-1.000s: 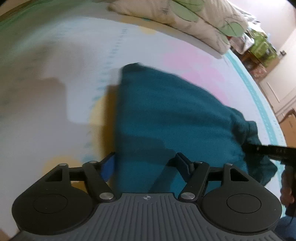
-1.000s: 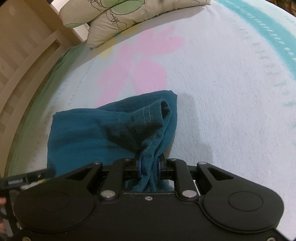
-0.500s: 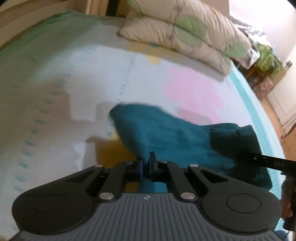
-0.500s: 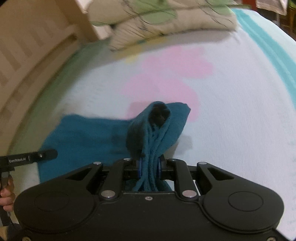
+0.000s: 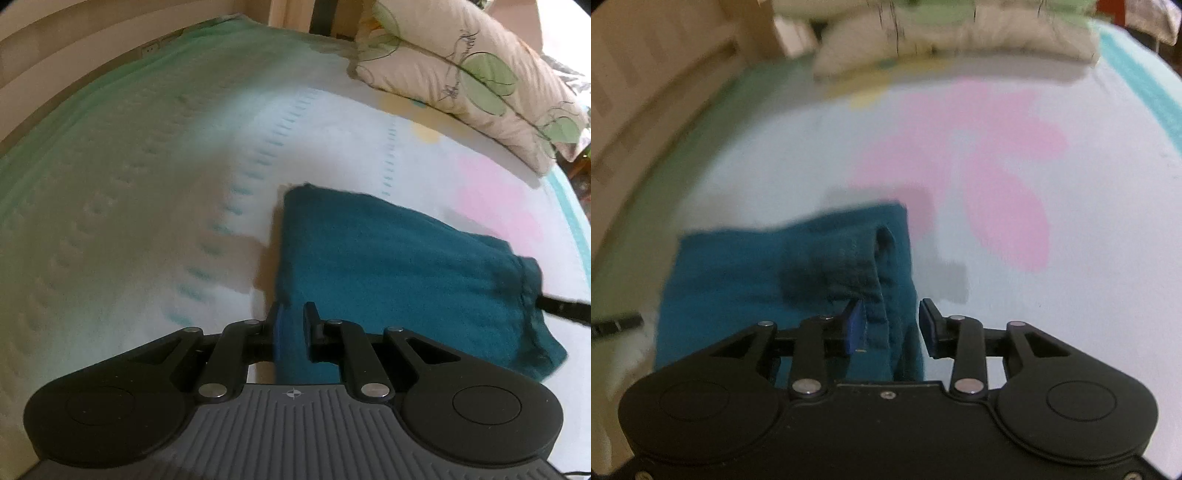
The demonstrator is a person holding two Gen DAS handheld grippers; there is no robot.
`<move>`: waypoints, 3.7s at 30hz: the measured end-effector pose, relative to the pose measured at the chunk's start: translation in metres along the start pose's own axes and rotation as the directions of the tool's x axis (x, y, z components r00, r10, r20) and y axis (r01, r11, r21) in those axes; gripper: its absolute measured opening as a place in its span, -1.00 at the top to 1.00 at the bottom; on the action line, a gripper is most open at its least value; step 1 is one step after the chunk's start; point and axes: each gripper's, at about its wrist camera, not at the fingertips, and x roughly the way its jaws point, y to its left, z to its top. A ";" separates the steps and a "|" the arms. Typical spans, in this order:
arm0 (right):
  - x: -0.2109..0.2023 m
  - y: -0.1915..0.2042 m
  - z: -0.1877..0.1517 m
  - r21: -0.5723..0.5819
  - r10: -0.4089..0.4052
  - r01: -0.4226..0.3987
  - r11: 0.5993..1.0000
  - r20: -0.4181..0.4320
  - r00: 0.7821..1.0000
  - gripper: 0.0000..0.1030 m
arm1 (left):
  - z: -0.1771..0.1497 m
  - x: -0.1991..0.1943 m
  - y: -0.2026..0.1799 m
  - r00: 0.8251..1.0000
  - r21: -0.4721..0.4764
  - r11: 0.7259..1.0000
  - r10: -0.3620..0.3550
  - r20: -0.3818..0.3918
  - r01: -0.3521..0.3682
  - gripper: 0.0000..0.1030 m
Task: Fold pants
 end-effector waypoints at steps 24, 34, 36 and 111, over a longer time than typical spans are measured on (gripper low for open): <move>-0.084 0.076 -0.092 -0.122 -0.052 0.051 0.991 -0.005 0.999 0.28 | -0.089 -0.076 -0.053 0.992 0.006 1.000 0.010 0.127 -0.010 0.69; -0.129 0.083 -0.143 -0.144 -0.106 0.108 0.984 0.026 0.994 0.04 | -0.144 -0.116 -0.078 0.986 0.075 0.996 0.033 0.163 -0.046 0.66; -0.136 0.081 -0.149 -0.130 -0.095 0.100 0.986 0.045 0.994 0.04 | -0.149 -0.118 -0.081 0.990 0.077 0.997 0.017 0.143 -0.028 0.66; -0.148 0.083 -0.173 -0.094 -0.125 0.134 0.987 0.091 0.988 -0.13 | -0.168 -0.127 -0.113 0.984 0.105 0.982 0.149 0.096 -0.159 0.67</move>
